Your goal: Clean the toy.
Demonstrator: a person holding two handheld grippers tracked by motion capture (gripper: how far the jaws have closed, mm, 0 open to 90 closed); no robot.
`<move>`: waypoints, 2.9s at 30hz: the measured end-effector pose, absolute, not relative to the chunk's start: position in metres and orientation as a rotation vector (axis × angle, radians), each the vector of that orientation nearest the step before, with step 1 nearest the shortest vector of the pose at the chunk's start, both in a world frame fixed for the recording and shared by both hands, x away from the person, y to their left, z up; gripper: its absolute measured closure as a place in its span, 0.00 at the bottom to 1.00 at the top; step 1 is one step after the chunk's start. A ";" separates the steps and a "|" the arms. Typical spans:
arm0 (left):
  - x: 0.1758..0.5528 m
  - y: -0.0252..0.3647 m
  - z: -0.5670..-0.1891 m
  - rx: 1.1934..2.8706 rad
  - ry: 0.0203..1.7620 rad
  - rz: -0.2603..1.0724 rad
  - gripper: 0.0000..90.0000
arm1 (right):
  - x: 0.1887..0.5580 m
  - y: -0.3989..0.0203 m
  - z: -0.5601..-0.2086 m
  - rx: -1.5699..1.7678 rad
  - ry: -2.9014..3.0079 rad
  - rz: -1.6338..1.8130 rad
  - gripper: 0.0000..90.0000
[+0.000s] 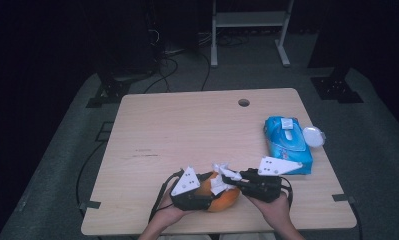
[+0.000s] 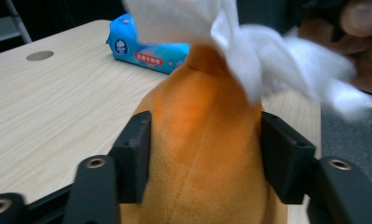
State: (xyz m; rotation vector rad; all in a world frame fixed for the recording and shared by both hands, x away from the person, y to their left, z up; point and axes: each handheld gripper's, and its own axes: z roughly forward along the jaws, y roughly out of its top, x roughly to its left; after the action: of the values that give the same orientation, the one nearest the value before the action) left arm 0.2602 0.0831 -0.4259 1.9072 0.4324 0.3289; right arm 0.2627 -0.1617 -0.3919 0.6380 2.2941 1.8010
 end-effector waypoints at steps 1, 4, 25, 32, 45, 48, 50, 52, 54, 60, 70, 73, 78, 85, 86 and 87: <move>0.260 0.083 -0.426 1.902 0.436 0.338 0.34 | 0.263 -0.160 -0.394 0.634 2.308 1.762 0.88; 0.265 0.086 -0.431 1.901 0.491 0.320 0.18 | 0.271 -0.166 -0.405 0.695 2.307 1.694 0.88; 0.266 0.087 -0.438 1.893 0.536 0.265 0.36 | 0.273 -0.169 -0.409 0.736 2.296 1.681 0.88; 0.265 0.091 -0.429 1.861 0.516 0.228 0.43 | 0.285 -0.186 -0.413 0.816 2.262 1.686 0.88; 0.271 0.093 -0.439 1.882 0.546 0.236 0.29 | 0.287 -0.187 -0.416 0.853 2.259 1.692 0.88; 0.267 0.091 -0.433 1.889 0.530 0.268 0.39 | 0.281 -0.180 -0.411 0.811 2.262 1.739 0.88; 0.265 0.090 -0.428 1.894 0.514 0.277 0.42 | 0.277 -0.173 -0.407 0.768 2.277 1.764 0.88; 0.264 0.093 -0.424 1.873 0.509 0.272 0.44 | 0.277 -0.172 -0.407 0.754 2.280 1.734 0.88; 0.263 0.095 -0.420 1.861 0.503 0.270 0.44 | 0.282 -0.179 -0.411 0.797 2.272 1.752 0.88; 0.268 0.098 -0.426 1.856 0.531 0.241 0.21 | 0.287 -0.183 -0.418 0.829 2.285 1.691 0.88; 0.267 0.097 -0.427 1.880 0.547 0.249 0.37 | 0.280 -0.175 -0.412 0.807 2.280 1.756 0.88; 0.264 0.097 -0.418 1.865 0.540 0.271 0.39 | 0.275 -0.172 -0.406 0.758 2.273 1.787 0.88; 0.264 0.100 -0.417 1.857 0.519 0.225 0.30 | 0.285 -0.178 -0.418 0.819 2.291 1.729 0.88; 0.262 0.092 -0.421 1.854 0.552 0.305 0.30 | 0.279 -0.174 -0.412 0.807 2.277 1.814 0.88; 0.262 0.091 -0.420 1.859 0.539 0.305 0.30 | 0.276 -0.171 -0.409 0.784 2.283 1.811 0.88; 0.262 0.091 -0.419 1.863 0.532 0.296 0.27 | 0.276 -0.169 -0.409 0.770 2.288 1.793 0.88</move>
State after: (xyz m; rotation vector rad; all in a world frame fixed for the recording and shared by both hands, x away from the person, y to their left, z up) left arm 0.2618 0.0913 -0.4187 1.8633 0.5318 0.2959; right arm 0.2756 -0.1686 -0.4091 0.7697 2.2880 1.7933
